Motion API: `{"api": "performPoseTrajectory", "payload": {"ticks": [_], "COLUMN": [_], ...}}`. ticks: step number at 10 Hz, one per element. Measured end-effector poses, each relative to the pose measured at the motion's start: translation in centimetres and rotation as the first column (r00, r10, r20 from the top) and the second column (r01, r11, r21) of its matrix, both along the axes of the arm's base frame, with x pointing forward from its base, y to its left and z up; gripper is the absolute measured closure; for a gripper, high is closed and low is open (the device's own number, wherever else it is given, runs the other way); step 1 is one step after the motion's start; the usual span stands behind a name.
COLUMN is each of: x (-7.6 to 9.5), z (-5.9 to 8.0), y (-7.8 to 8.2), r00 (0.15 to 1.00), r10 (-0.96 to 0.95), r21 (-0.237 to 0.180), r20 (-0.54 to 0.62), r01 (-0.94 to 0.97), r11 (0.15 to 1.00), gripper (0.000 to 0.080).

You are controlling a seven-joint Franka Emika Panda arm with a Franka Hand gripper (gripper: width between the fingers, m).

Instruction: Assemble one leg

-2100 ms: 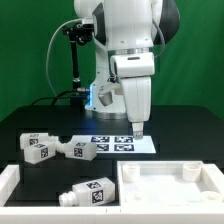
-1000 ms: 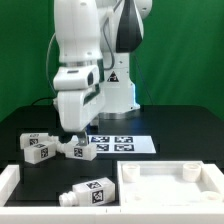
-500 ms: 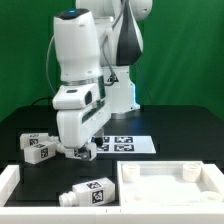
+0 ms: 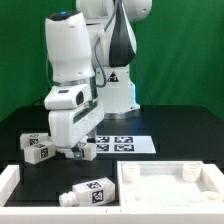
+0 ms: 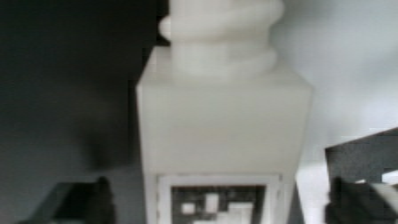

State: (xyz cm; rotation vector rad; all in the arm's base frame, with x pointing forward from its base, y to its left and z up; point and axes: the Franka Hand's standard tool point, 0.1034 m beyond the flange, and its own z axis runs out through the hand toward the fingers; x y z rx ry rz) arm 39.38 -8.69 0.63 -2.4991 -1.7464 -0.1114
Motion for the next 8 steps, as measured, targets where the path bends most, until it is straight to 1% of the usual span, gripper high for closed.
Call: {"api": "performPoseTrajectory", "payload": {"ticks": [1, 2, 3, 6, 7, 8], "x": [-0.01, 0.01, 0.01, 0.05, 0.37, 0.7], "z": [0.0, 0.0, 0.0, 0.01, 0.06, 0.02], "y": [-0.03, -0.03, -0.03, 0.02, 0.2, 0.36], "r00": [1.0, 1.0, 1.0, 1.0, 0.997, 0.998], "r10": [-0.001, -0.001, -0.001, -0.008, -0.075, -0.063], "r21": [0.0, 0.0, 0.0, 0.001, 0.005, 0.008], "r20": [0.0, 0.0, 0.0, 0.0, -0.005, -0.008], "r01": [0.001, 0.001, 0.001, 0.008, 0.075, 0.063], "r11": [1.0, 1.0, 1.0, 1.0, 0.997, 0.998], "gripper": [0.0401, 0.0401, 0.0515, 0.0515, 0.0515, 0.0515]}}
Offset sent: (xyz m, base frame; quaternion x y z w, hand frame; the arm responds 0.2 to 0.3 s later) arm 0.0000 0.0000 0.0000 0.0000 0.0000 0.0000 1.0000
